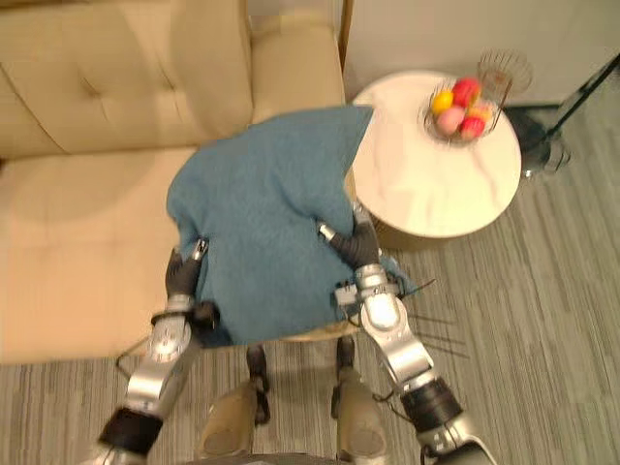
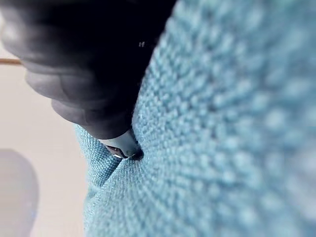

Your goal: Pick up cushions and gather them together orderly.

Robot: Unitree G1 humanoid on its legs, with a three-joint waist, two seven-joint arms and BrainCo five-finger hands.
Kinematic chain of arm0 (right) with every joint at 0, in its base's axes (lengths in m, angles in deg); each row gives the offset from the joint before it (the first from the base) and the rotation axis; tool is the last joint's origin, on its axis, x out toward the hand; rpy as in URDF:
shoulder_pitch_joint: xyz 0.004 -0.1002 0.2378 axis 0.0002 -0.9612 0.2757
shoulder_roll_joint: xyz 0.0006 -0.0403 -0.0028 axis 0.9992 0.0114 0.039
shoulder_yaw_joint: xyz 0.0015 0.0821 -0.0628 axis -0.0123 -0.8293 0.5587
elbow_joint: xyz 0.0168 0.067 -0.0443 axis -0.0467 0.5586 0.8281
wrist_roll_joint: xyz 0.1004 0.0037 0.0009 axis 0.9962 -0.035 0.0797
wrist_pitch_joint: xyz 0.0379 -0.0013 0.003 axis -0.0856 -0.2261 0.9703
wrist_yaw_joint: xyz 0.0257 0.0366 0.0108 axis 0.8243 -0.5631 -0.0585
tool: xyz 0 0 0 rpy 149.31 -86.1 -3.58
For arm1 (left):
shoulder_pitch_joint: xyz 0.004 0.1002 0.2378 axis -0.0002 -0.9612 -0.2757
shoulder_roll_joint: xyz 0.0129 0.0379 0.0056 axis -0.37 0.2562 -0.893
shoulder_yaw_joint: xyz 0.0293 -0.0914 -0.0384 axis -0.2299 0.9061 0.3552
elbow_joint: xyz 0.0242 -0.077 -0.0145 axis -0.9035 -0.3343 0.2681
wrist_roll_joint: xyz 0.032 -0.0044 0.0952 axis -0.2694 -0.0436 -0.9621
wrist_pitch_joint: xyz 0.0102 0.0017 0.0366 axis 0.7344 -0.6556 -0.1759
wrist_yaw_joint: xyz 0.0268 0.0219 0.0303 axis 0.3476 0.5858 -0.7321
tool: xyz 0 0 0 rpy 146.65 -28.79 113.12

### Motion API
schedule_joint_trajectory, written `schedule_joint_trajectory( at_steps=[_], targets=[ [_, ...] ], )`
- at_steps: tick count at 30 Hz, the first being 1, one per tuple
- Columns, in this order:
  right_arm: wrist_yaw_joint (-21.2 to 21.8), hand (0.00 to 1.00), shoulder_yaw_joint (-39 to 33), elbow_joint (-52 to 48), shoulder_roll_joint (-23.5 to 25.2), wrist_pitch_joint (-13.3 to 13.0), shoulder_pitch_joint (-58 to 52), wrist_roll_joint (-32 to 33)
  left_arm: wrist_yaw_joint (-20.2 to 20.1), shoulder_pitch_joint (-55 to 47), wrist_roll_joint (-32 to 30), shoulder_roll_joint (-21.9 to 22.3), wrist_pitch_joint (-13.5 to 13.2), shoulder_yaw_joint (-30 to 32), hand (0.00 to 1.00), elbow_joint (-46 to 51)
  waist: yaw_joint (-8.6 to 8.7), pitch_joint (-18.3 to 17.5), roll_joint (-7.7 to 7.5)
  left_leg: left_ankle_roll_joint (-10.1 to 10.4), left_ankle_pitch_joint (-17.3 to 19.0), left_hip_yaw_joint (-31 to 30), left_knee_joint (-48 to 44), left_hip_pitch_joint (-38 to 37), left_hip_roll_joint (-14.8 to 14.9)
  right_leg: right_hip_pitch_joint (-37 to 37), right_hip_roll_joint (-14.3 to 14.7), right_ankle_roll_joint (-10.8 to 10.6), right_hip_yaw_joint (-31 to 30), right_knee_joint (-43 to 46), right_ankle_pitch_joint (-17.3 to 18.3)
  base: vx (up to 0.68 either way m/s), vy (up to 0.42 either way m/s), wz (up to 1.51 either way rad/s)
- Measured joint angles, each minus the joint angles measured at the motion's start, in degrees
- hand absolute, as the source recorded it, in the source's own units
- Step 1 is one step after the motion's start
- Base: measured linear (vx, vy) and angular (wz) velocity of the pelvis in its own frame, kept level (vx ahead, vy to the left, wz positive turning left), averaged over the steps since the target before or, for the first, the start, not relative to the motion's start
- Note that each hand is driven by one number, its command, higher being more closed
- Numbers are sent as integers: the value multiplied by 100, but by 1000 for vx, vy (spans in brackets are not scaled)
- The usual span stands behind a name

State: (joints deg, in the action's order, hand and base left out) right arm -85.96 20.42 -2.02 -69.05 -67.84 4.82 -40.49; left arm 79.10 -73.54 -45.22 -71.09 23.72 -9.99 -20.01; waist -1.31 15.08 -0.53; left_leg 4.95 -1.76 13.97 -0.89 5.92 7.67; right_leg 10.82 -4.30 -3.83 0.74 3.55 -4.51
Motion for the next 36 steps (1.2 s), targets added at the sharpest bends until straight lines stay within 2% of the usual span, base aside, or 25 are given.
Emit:
schedule_joint_trajectory(
  at_steps=[2, 5, 7, 8, 9, 10, 11, 12, 13, 14, 15, 16, 17, 18, 19, 20, 21, 22, 23, 25, 26, 28, 29, 31, 36],
  targets=[
    [70, 100, 154, -48, 103, -160, -211, 8, 0, -382, -22, 2, -125, 53, 100, 196, -29, -191, -27, -31, 18, 148, 18, -140, -62, -42, -56, -9, -160, 4, -5, -31, 61, -29],
    [123, 100, 184, -48, 184, -219, -219, 29, -4, -385, -24, 0, -154, 188, 100, 339, -78, -215, -40, -94, 151, 280, -323, 72, -93, 98, -163, -90, -214, 31, -65, -125, 61, -22],
    [128, 100, 182, -39, 161, -225, -214, 85, -11, -382, -23, 44, -193, 242, 100, 443, -87, -262, 11, -279, 227, 273, -775, 478, 10, 315, -135, -380, -257, 17, -443, -198, 42, -18],
    [128, 100, 175, -30, 159, -226, -212, 103, -26, -355, -27, 73, -193, 262, 100, 431, -57, -254, 44, -339, 246, 279, -837, 573, 66, 452, -172, -252, -244, 563, -103, -188, -1, 23],
    [128, 100, 167, 32, 158, -231, -264, 188, -38, -348, -26, 121, -191, 264, 100, 408, 30, -253, 47, -406, 226, 83, -942, 571, 83, 695, -177, 36, -235, 2148, 810, -141, -15, 78],
    [128, 100, 156, 146, 157, -243, -342, 220, -74, -411, -27, 149, -192, 255, 100, 396, 44, -264, 28, -385, 167, -170, -1007, 521, 58, 539, -174, -230, -301, 3263, 1342, -126, -36, 97],
    [135, 100, 155, 232, 160, -264, -348, 242, -108, -452, -26, 144, -193, 257, 100, 396, 36, -265, 37, -353, 133, -326, -1071, 541, 32, 362, -152, -378, -372, 3615, 1529, -122, -104, 99],
    [146, 100, 154, 317, 160, -307, -348, 242, -140, -482, -26, 140, -194, 262, 100, 398, -4, -298, -3, -336, 79, -506, -1151, 649, -28, 97, -108, -428, -501, 3790, 1715, -216, -228, 91],
    [147, 100, 150, 387, 158, -375, -312, 242, -140, -477, -23, 149, -196, 264, 100, 409, -141, -441, -113, -305, -104, -679, -1145, 932, -97, -85, -21, -191, -569, 3452, 2079, -244, -252, 80],
    [149, 100, 146, 437, 158, -392, -240, 242, -140, -476, -22, 156, -199, 271, 100, 423, -195, -463, -92, -279, -245, -780, -1085, 1066, -92, -97, 37, -96, -545, 3201, 2201, -231, -234, 69],
    [163, 100, 78, 479, 145, -392, -177, 241, -151, -468, -21, 195, -198, 269, 100, 427, -277, -508, 26, -270, -558, -954, -821, 1289, -49, -93, 164, 71, -478, 2710, 2330, -294, -210, 66],
    [175, 100, 3, 608, 109, -392, -83, 241, -162, -469, -14, 306, -194, 269, 100, 427, -298, -518, 289, -245, -957, -1215, -427, 1508, 56, -99, 382, 158, -272, 2262, 2433, -327, -212, 69],
    [175, 100, -39, 726, 97, -390, -46, 243, -163, -476, -6, 384, -181, 258, 100, 426, -280, -494, 451, -290, -1038, -1310, -264, 1544, 154, -65, 519, 221, -139, 2230, 2339, -433, -248, 80],
    [166, 100, -140, 1007, 69, -354, -66, 248, -170, -478, 10, 490, -145, 186, 100, 426, -269, -479, 600, -300, -905, -1279, 99, 1487, 283, -52, 628, 346, 106, 2206, 2209, -301, -159, 74],
    [165, 100, -210, 1143, 49, -302, -84, 248, -186, -474, 33, 524, -133, 143, 100, 423, -254, -471, 602, -322, -601, -1128, 248, 1425, 313, -59, 596, 418, 241, 2171, 2134, -352, -136, 123],
    [163, 100, -466, 1405, 30, -200, -79, 244, -320, -439, 49, 560, -121, 22, 100, 421, -222, -367, 425, -313, -70, -489, -27, 1482, 283, -65, 284, 539, 564, 2032, 2005, -336, -101, 97],
    [163, 100, -509, 1436, 33, -191, -81, 244, -351, -441, 49, 548, -121, -22, 100, 418, -219, -346, 390, -333, -77, -375, -170, 1493, 254, -63, 220, 565, 602, 2008, 1980, -303, -100, 131],
    [162, 100, -601, 1432, 27, -166, -117, 239, -440, -462, 47, 560, -116, -135, 100, 390, -89, -335, 319, -366, -76, -28, -783, 1544, 131, -97, -10, 607, 835, 1772, 1783, -275, -118, 92],
    [165, 100, -628, 1417, 31, -166, -123, 238, -483, -460, 46, 596, -125, -125, 100, 391, -14, -356, 328, -335, -43, 184, -1264, 1464, 177, -104, -54, 604, 944, 1437, 1486, -192, -74, 91],
    [168, 100, -644, 1349, 34, -166, -168, 238, -551, -460, 48, 563, -151, -121, 100, 391, 46, -377, 349, -392, 118, 293, -1598, 1104, 271, -116, -37, 593, 1005, 1057, 1189, -271, 17, 31],
    [168, 100, -665, 1282, 34, -167, -224, 239, -578, -461, 48, 572, -151, -125, 100, 387, 51, -398, 365, -331, 170, 327, -1583, 933, 299, -121, -14, 581, 1006, 921, 1111, -237, 84, 19],
    [168, 100, -709, 1137, 49, -167, -378, 239, -662, -457, 48, 592, -155, -134, 100, 328, 64, -509, 449, -22, 385, 354, -680, 295, 304, -161, 113, 379, 1066, 488, 801, -123, 112, 14],
    [168, 100, -727, 1136, 109, -160, -407, 239, -667, -437, 49, 554, -156, -135, 100, 280, 45, -531, 371, -2, 304, 354, -596, 259, 247, -162, 79, 345, 1059, 371, 686, -83, 134, 6],
    [172, 100, -739, 1114, 289, -158, -541, 236, -667, -471, 62, 501, -156, -135, 100, 117, 44, -596, 287, -103, 331, 328, -788, 356, 169, -348, -3, 286, 1165, 31, 358, -68, 142, 16],
    [184, 100, -693, 1049, 371, -143, -556, 238, -667, -483, 120, 343, -178, -135, 100, 92, 19, -690, 265, -235, 550, 167, -1142, 670, 35, -392, -158, 127, 1306, -186, 205, -88, 131, 18]
  ],
)
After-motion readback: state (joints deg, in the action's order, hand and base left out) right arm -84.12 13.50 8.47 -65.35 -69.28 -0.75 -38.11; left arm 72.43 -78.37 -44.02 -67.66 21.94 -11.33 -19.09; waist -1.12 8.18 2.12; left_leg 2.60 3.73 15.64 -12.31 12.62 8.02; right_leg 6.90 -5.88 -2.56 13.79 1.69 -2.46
